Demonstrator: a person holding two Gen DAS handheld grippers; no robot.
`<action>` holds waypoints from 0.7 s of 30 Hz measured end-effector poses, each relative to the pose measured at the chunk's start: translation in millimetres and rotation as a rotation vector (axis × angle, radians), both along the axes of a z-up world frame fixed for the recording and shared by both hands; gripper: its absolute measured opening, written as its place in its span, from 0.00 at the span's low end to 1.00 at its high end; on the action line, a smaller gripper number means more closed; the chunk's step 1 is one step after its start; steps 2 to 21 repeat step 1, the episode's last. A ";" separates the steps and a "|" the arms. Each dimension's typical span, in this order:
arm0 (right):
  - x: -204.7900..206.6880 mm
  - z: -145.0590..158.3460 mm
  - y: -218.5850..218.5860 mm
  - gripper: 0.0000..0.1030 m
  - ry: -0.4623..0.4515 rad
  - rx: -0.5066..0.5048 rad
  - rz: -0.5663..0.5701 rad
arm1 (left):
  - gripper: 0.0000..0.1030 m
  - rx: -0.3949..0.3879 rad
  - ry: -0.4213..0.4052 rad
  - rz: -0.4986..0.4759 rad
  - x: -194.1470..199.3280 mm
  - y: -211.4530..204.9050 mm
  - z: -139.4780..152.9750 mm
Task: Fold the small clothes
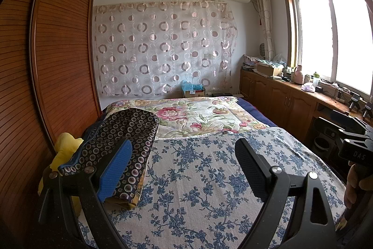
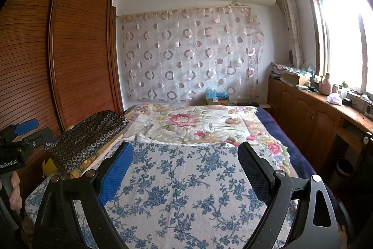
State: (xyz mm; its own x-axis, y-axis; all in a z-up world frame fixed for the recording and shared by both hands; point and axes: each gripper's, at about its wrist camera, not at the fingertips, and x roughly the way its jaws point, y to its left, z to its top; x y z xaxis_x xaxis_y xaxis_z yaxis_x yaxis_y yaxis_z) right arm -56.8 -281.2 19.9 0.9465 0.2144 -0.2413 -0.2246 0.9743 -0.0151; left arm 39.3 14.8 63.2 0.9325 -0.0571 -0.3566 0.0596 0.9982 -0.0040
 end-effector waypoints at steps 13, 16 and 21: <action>-0.1 0.0 0.0 0.89 -0.001 0.000 0.000 | 0.88 0.000 -0.001 0.000 0.0 0.0 0.0; -0.1 0.0 0.0 0.89 -0.001 0.000 0.000 | 0.88 0.000 -0.001 0.000 0.0 0.0 0.0; -0.1 0.0 0.0 0.89 -0.001 0.000 0.000 | 0.88 0.000 -0.001 0.000 0.0 0.0 0.0</action>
